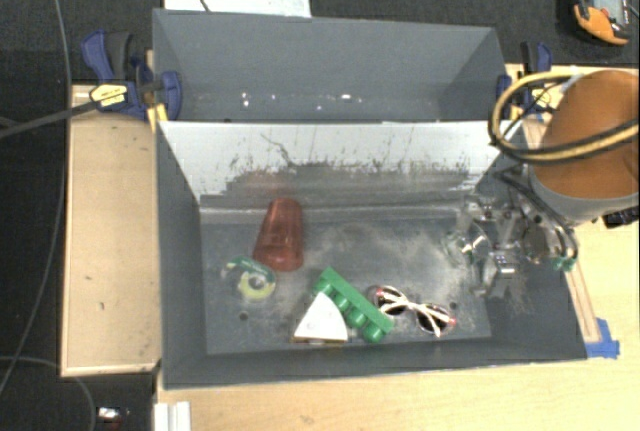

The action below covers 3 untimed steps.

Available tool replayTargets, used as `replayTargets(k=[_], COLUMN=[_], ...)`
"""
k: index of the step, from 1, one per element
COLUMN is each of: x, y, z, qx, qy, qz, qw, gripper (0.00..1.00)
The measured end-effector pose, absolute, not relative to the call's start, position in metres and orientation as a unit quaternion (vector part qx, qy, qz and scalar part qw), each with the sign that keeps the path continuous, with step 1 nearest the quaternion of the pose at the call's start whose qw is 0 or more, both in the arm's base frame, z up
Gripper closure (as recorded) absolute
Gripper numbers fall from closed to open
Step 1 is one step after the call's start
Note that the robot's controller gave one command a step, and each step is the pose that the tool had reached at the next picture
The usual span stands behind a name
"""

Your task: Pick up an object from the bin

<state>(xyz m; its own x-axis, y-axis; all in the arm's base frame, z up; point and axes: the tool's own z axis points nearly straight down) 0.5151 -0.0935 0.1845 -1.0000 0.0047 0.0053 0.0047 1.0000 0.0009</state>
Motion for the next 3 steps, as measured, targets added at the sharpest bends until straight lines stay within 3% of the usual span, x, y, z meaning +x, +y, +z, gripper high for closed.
replayTargets(k=[1,2,3], x=[0.517,0.484,0.483], y=[-0.093,-0.050,-0.036], z=[0.189,0.070,0.145], qx=[0.000,0.051,0.068], qy=[-1.000,-0.999,-0.998], qz=[0.000,0.000,0.003], qw=[-0.001,-0.002,-0.008], gripper=[0.00,0.00,0.00])
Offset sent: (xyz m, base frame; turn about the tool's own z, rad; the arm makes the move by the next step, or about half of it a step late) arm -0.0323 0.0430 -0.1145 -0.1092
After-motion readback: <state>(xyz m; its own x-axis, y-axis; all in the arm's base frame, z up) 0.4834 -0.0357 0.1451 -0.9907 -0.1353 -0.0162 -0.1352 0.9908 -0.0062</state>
